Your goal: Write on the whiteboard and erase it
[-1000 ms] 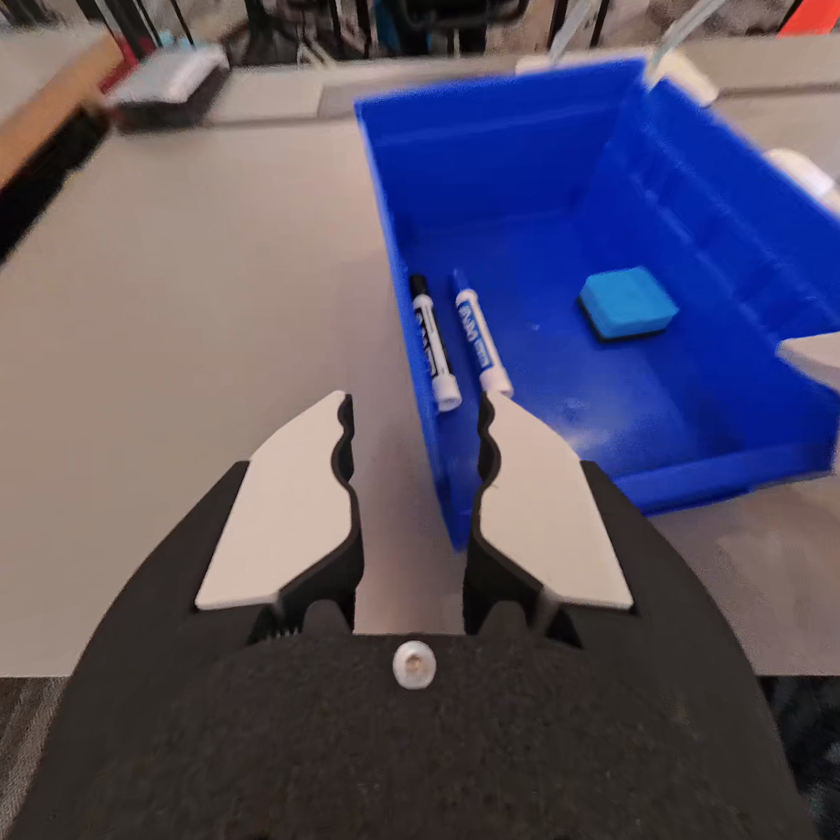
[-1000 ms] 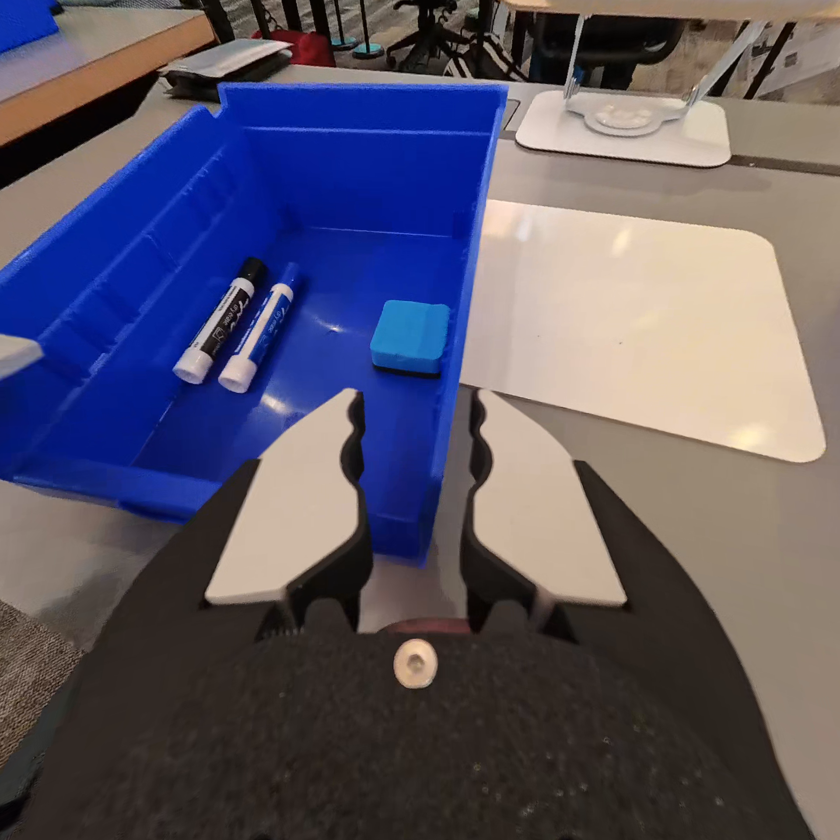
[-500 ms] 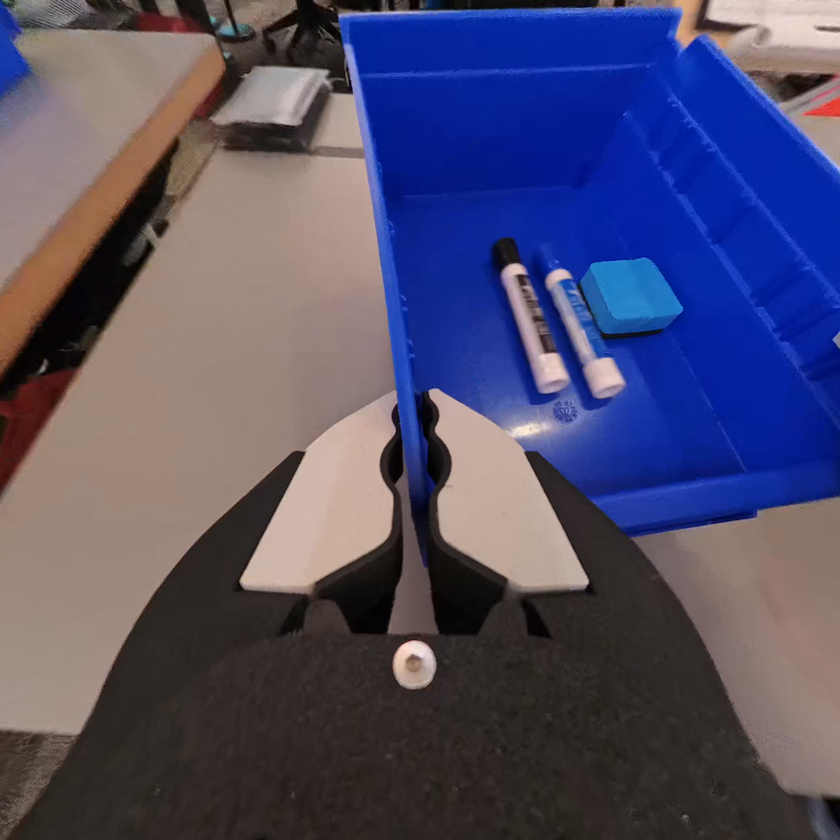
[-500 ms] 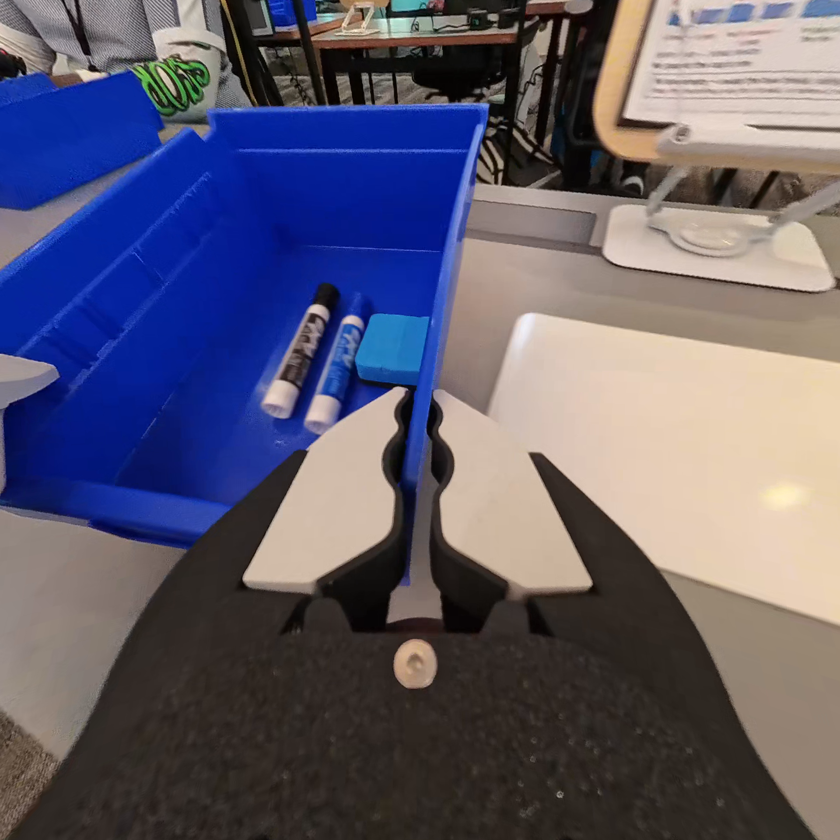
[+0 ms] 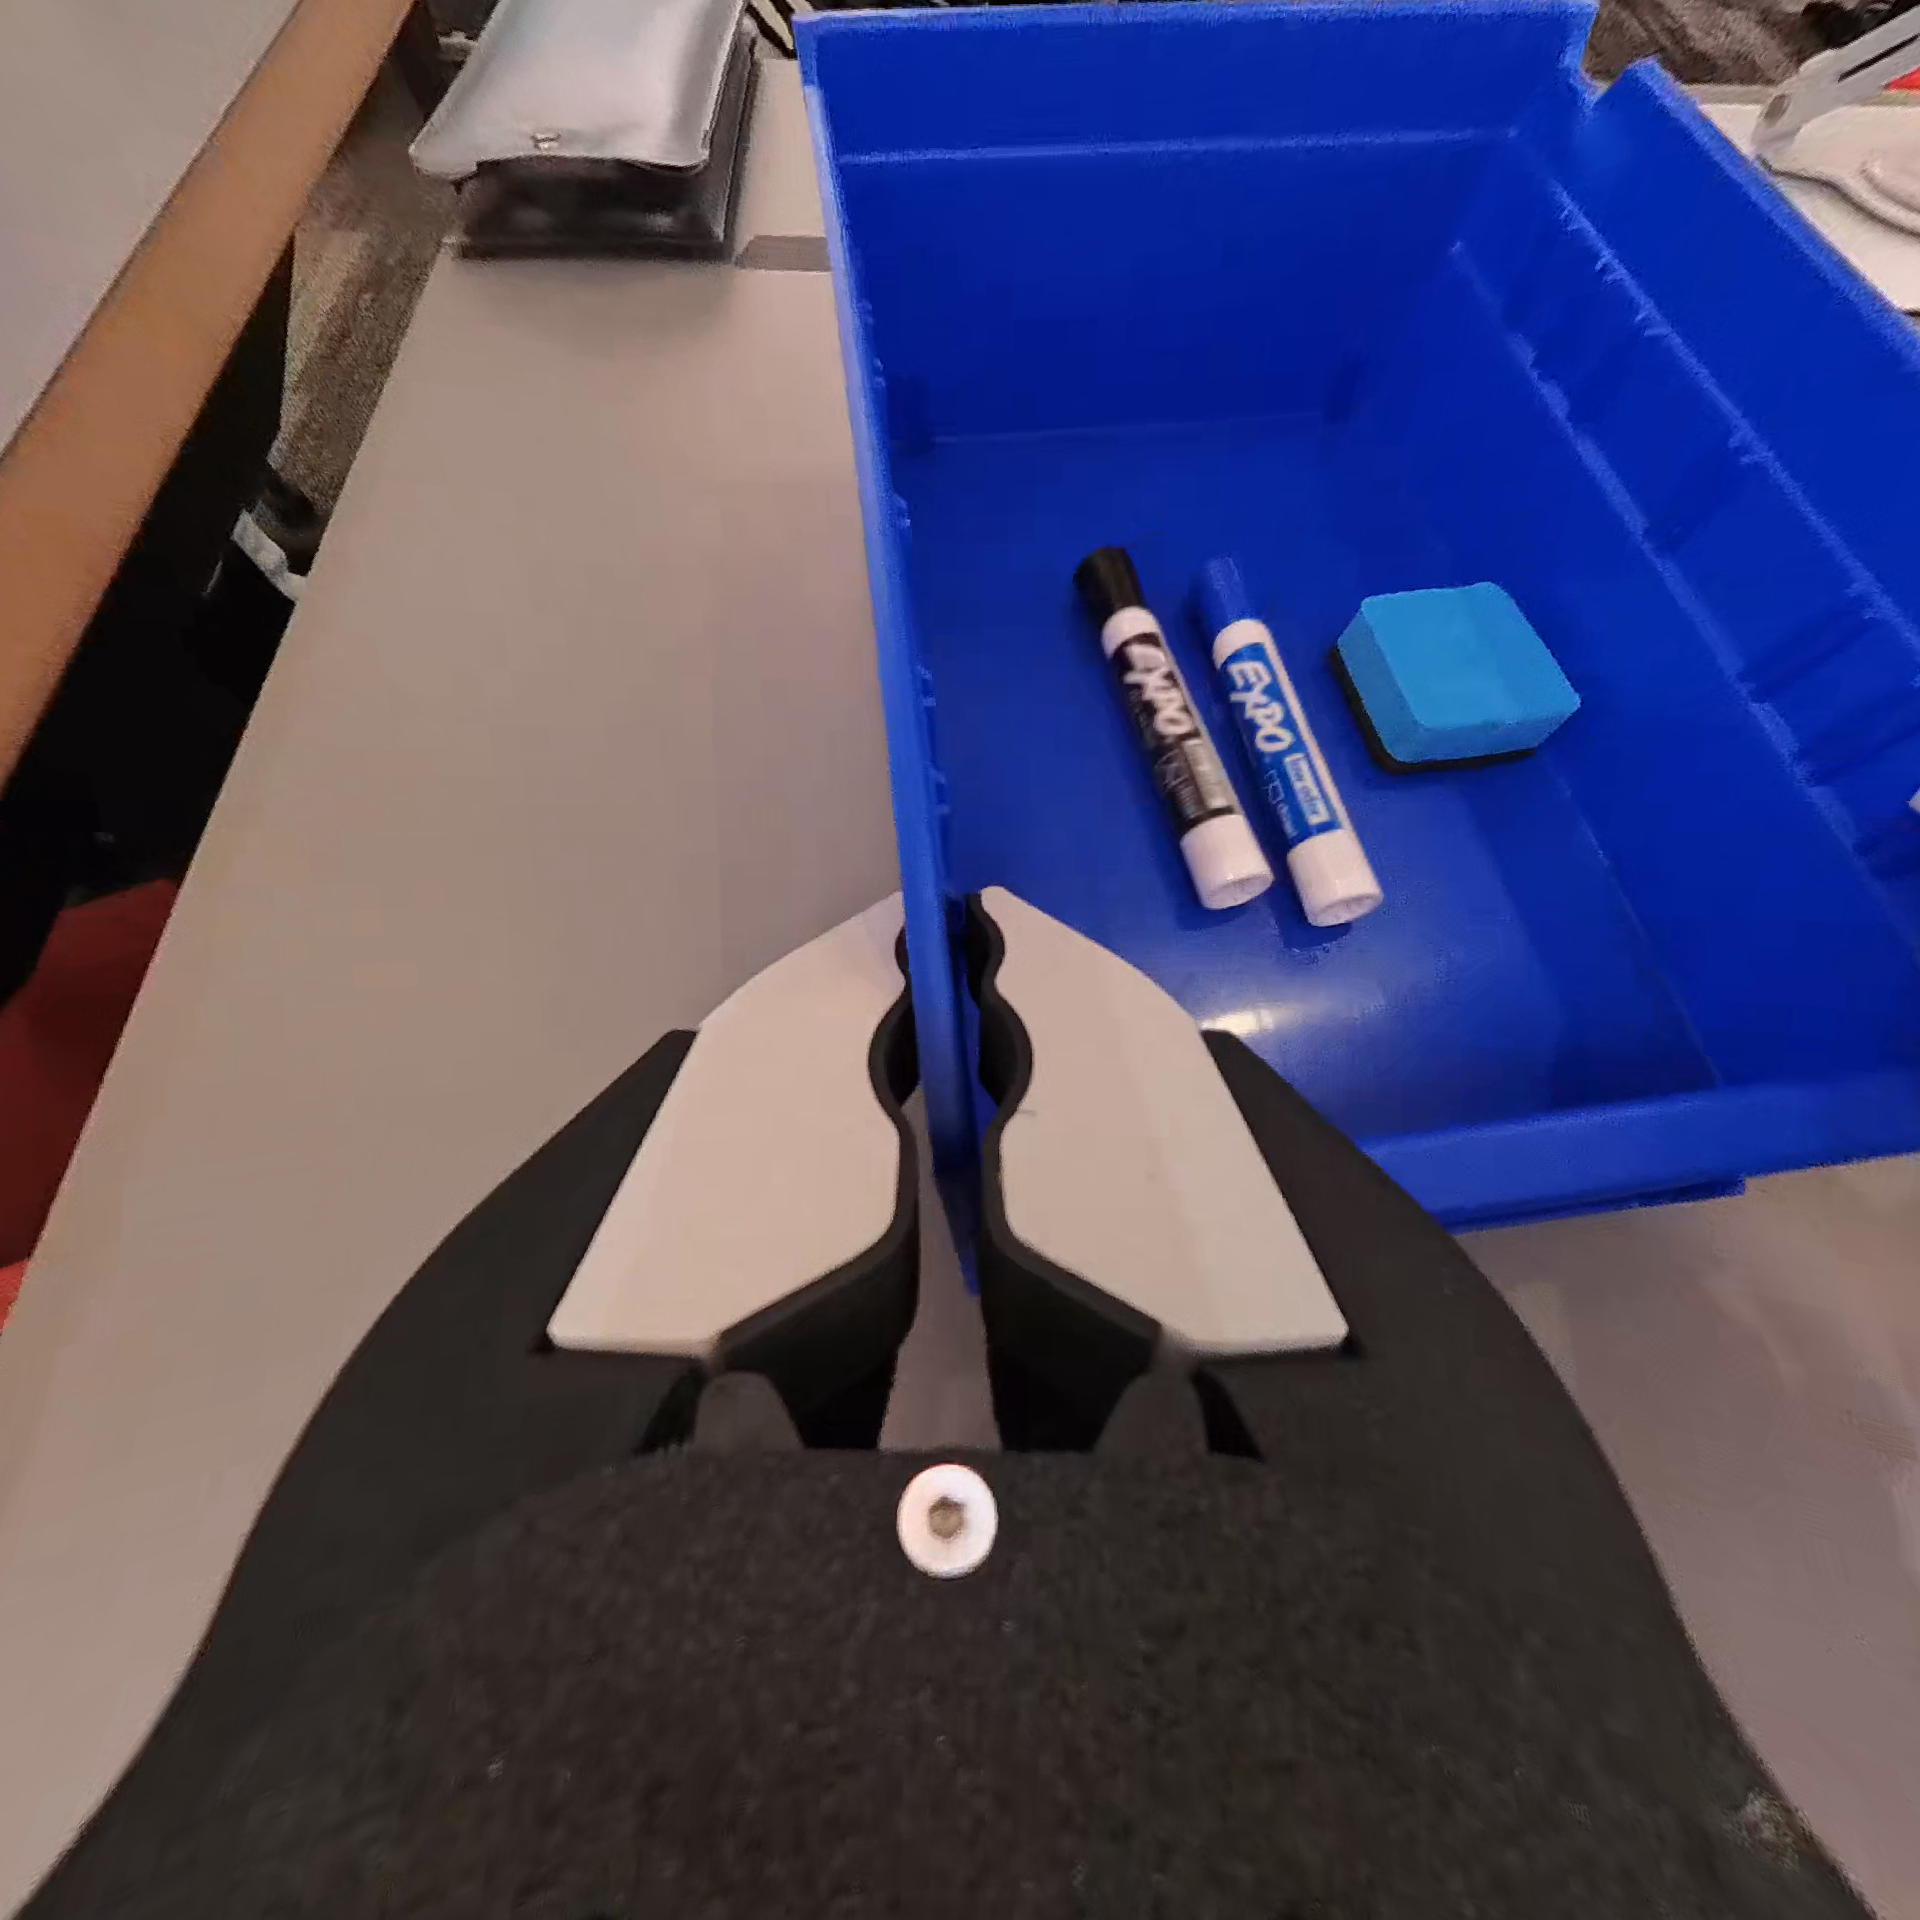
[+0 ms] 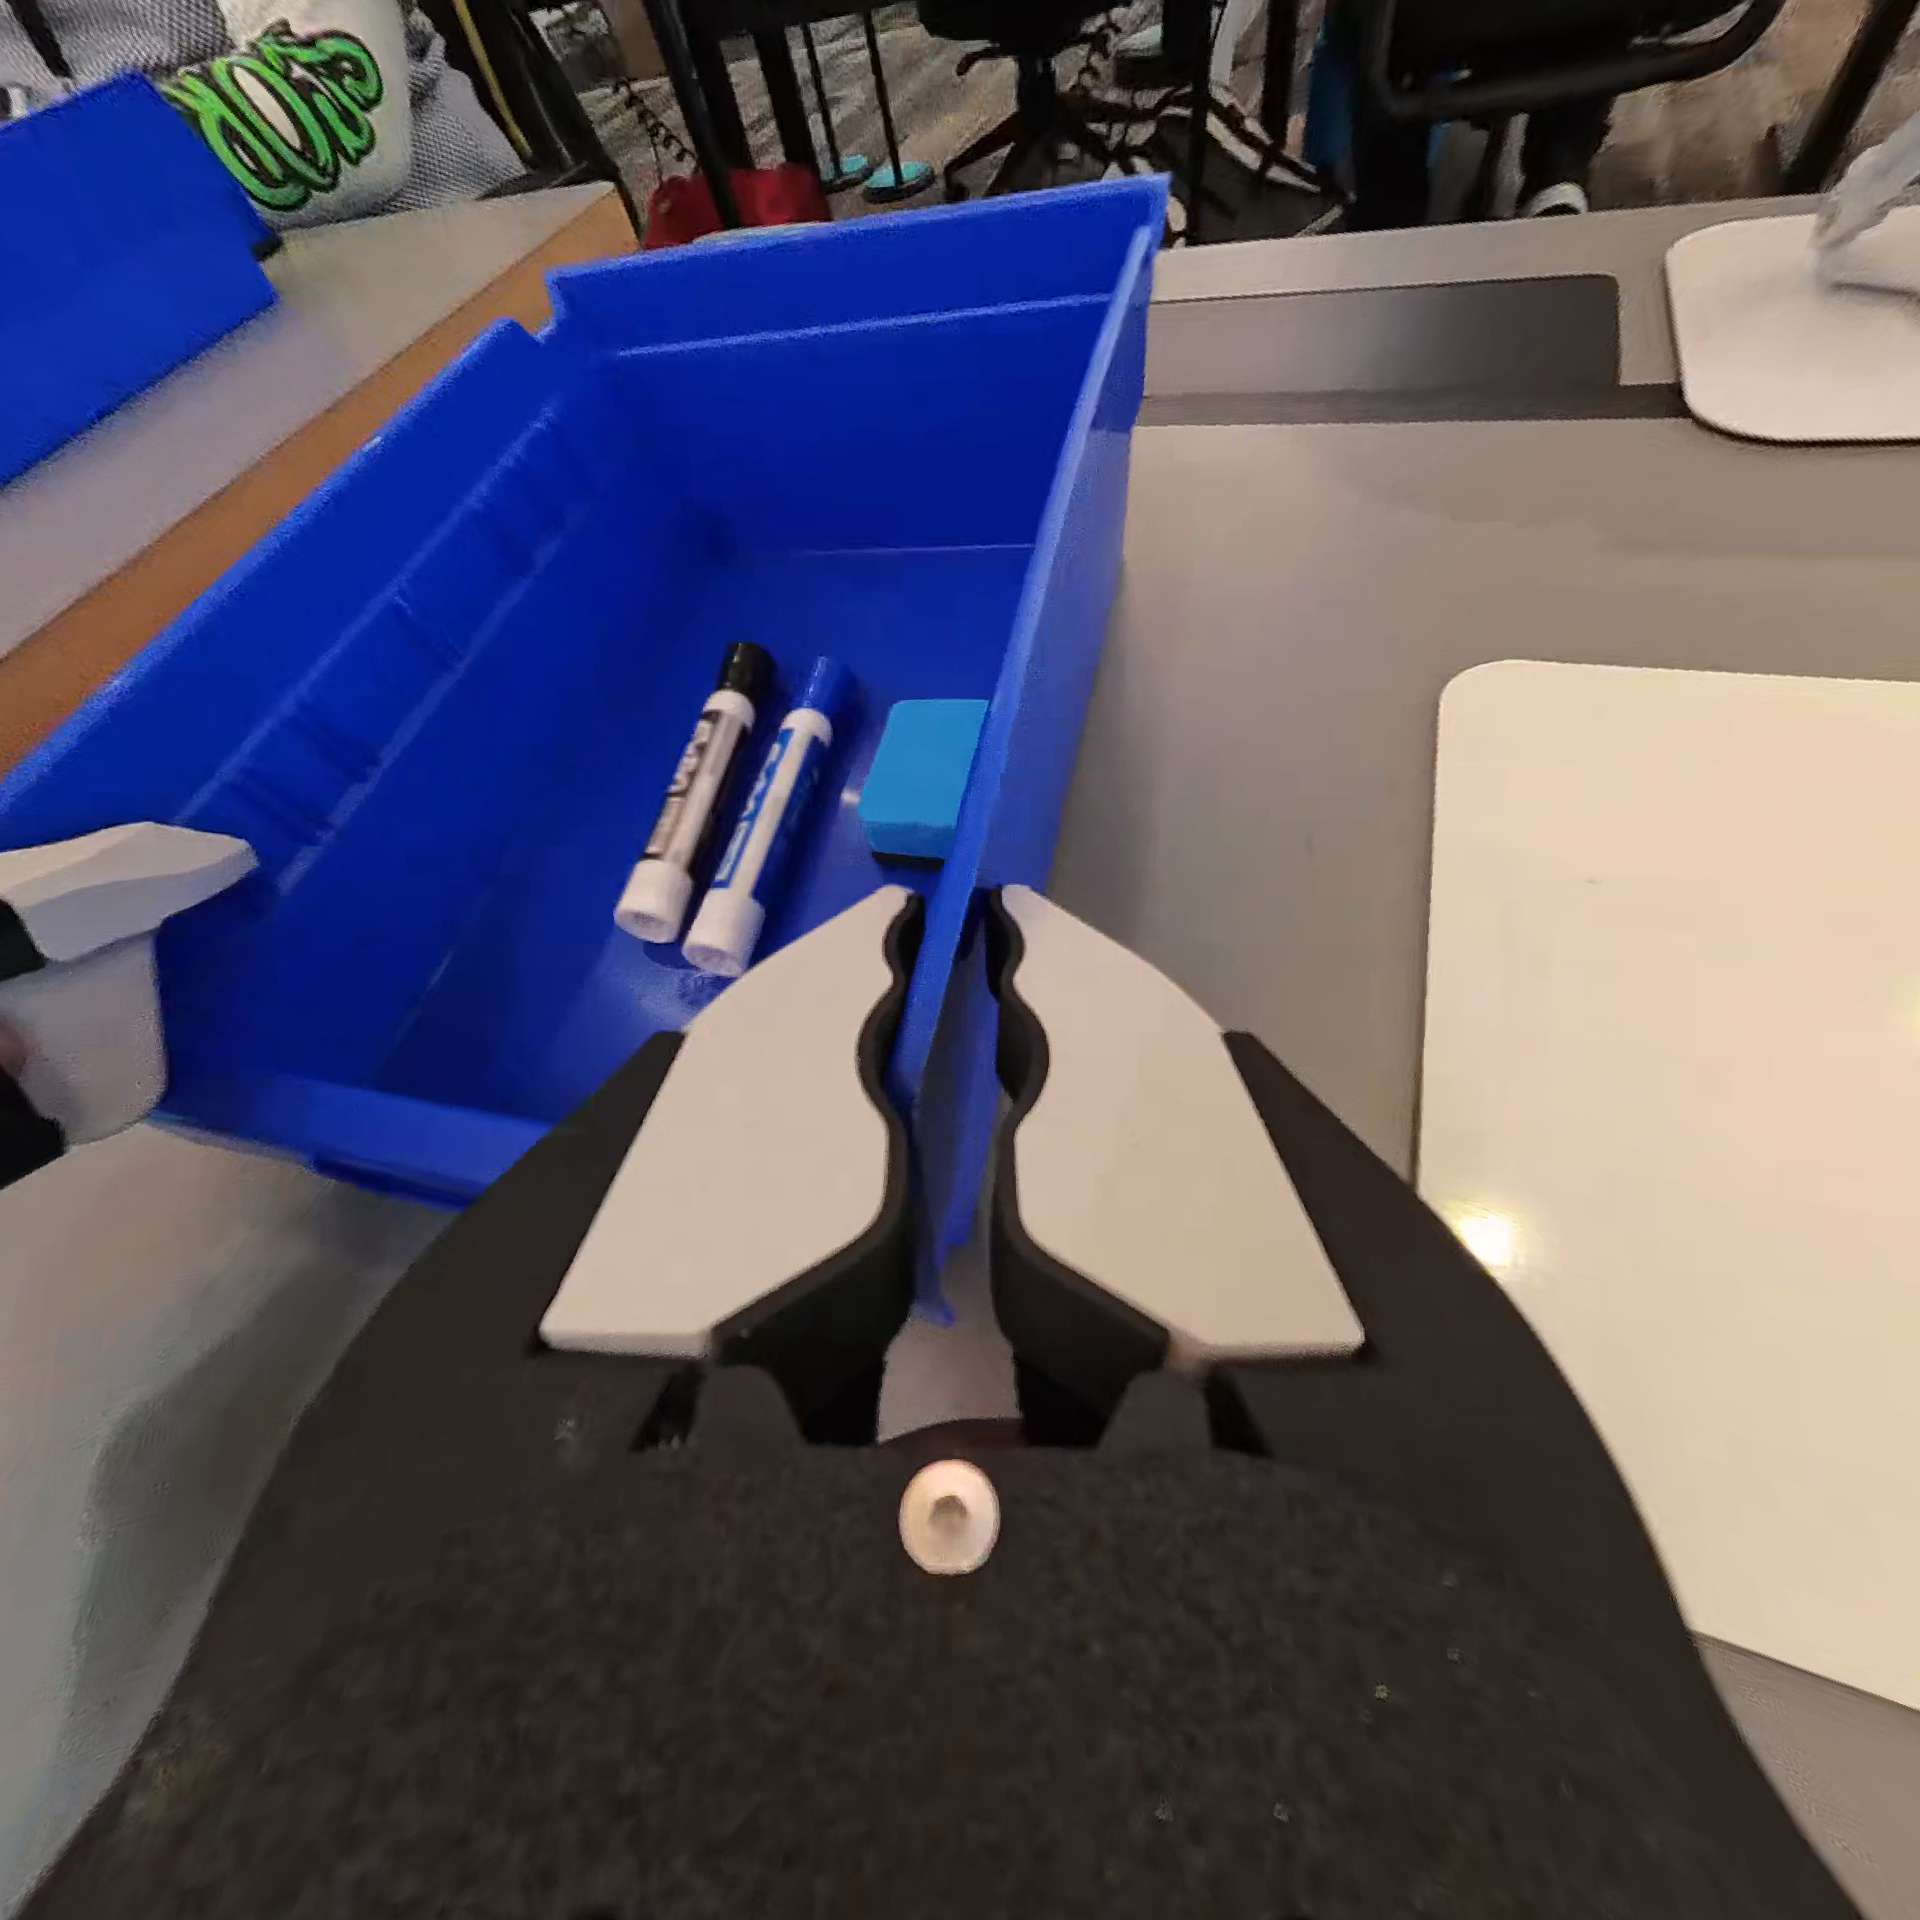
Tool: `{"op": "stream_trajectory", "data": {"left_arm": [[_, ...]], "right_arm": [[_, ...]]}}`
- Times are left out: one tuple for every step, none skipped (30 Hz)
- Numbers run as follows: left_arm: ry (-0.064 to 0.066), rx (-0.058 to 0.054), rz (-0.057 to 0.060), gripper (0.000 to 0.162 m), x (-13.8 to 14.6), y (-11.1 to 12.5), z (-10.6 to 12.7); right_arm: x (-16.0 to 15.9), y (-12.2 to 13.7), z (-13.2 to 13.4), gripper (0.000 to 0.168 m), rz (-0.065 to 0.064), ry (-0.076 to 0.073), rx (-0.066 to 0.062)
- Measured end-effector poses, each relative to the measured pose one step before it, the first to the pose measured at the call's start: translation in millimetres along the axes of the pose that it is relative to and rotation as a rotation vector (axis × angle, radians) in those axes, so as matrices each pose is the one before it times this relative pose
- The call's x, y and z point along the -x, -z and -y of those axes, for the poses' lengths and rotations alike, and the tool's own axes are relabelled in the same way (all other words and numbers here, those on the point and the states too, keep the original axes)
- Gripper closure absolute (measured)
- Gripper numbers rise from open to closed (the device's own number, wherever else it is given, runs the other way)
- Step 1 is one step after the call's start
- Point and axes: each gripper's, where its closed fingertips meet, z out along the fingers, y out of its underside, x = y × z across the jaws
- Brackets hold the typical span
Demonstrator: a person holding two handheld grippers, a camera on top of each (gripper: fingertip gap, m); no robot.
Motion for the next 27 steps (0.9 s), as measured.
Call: {"op": "stream_trajectory", "data": {"left_arm": [[-0.0104,0.0039,0.0085,0.157,1.14,-1.02,0.59],[-0.0049,0.0024,0.0064,0.156,0.79,-1.15,0.69],[-0.0072,0.0038,0.0018,0.156,0.67,-1.03,0.49],[-0.0050,0.0055,-0.0014,0.156,0.29,-0.49,0.24],[0.0030,0.0055,0.0042,0.154,1.12,-0.45,-0.16],[0.0127,0.0085,0.0072,0.144,1.20,-0.20,-0.33],[0.0230,0.0117,0.0047,0.133,0.44,1.30,-0.38],[0.0213,0.0106,-0.0122,0.122,-3.12,3.79,0.20],[0.0218,-0.0066,-0.0166,0.113,-5.75,7.67,2.33],[0.0253,-0.0194,-0.0009,0.113,-5.96,10.83,3.23],[0.0201,-0.0335,0.0155,0.112,-5.58,12.89,4.71],[0.0134,-0.0419,0.0191,0.106,-6.78,13.46,5.64],[0.0042,-0.0535,-0.0139,0.105,-13.44,12.58,6.54],[-0.0004,-0.0387,-0.0366,0.107,-18.66,9.88,3.92],[-0.0104,-0.0004,-0.0128,0.107,-16.13,6.49,-1.07],[-0.0206,0.0078,0.0080,0.106,-13.87,4.82,-2.78],[-0.0189,-0.0088,-0.0137,0.104,-17.60,3.02,-1.97],[-0.0064,-0.0096,-0.0469,0.104,-22.68,1.19,-2.92],[0.0095,-0.0027,-0.0648,0.104,-24.78,-0.77,-4.66],[0.0196,-0.0012,-0.0731,0.104,-25.62,-2.75,-6.72],[0.0058,0.0003,-0.0728,0.104,-24.39,-4.48,-8.88],[-0.0051,-0.0009,-0.0288,0.106,-16.41,-5.68,-10.59],[-0.0158,0.0047,-0.0046,0.105,-11.07,-5.91,-12.05],[-0.0228,0.0121,-0.0005,0.105,-8.48,-5.10,-11.69],[-0.0130,0.0158,0.0145,0.105,-4.49,-3.45,-10.35],[-0.0086,0.0166,0.0086,0.105,-3.53,-1.73,-8.32],[-0.0081,0.0092,0.0221,0.107,0.28,-0.37,-5.77]], "right_arm": [[1.47,0.39,-0.45,0.155,0.0120,-0.0017,0.0079],[2.30,1.76,-1.33,0.152,0.0266,-0.0048,0.0114],[3.94,3.99,-1.77,0.147,0.0491,-0.0152,0.0151],[4.19,6.98,-1.01,0.143,0.0639,-0.0093,0.0106],[2.46,9.71,2.08,0.140,0.0600,0.0019,-0.0019],[3.56,12.50,4.93,0.139,0.0768,0.0132,-0.0087],[4.08,14.91,4.34,0.135,0.0901,0.0345,-0.0003],[0.29,16.49,2.45,0.129,0.0740,0.0511,0.0131],[-4.26,18.12,0.97,0.127,0.0548,0.0497,0.0160],[-9.09,19.99,-0.73,0.125,0.0367,0.0444,0.0109],[-14.83,21.97,-1.75,0.122,0.0108,0.0404,0.0033],[-18.51,23.30,-3.06,0.121,-0.0069,0.0354,0.0006],[-21.07,23.78,-4.62,0.121,-0.0205,0.0218,0.0030],[-23.41,23.52,-5.28,0.120,-0.0405,0.0008,0.0079],[-24.53,23.00,-5.27,0.120,-0.0537,-0.0135,0.0083],[-23.25,22.16,-4.47,0.120,-0.0504,-0.0163,-0.0001],[-20.29,21.43,-3.04,0.118,-0.0384,-0.0096,-0.0115],[-18.62,20.86,-1.99,0.117,-0.0385,-0.0042,-0.0169],[-17.98,20.06,-1.30,0.117,-0.0472,-0.0020,-0.0190],[-17.06,19.11,-0.97,0.117,-0.0496,0.0053,-0.0219],[-16.37,17.64,-1.39,0.117,-0.0504,0.0153,-0.0214],[-17.15,16.01,-3.00,0.116,-0.0576,0.0156,-0.0172],[-17.62,13.84,-5.43,0.115,-0.0616,0.0087,-0.0122],[-16.70,11.50,-7.91,0.113,-0.0572,0.0050,-0.0042],[-17.05,9.08,-10.36,0.110,-0.0651,0.0007,0.0081],[-17.15,7.04,-12.63,0.107,-0.0729,-0.0063,0.0237],[-13.47,5.11,-12.26,0.104,-0.0549,-0.0026,0.0259]]}}
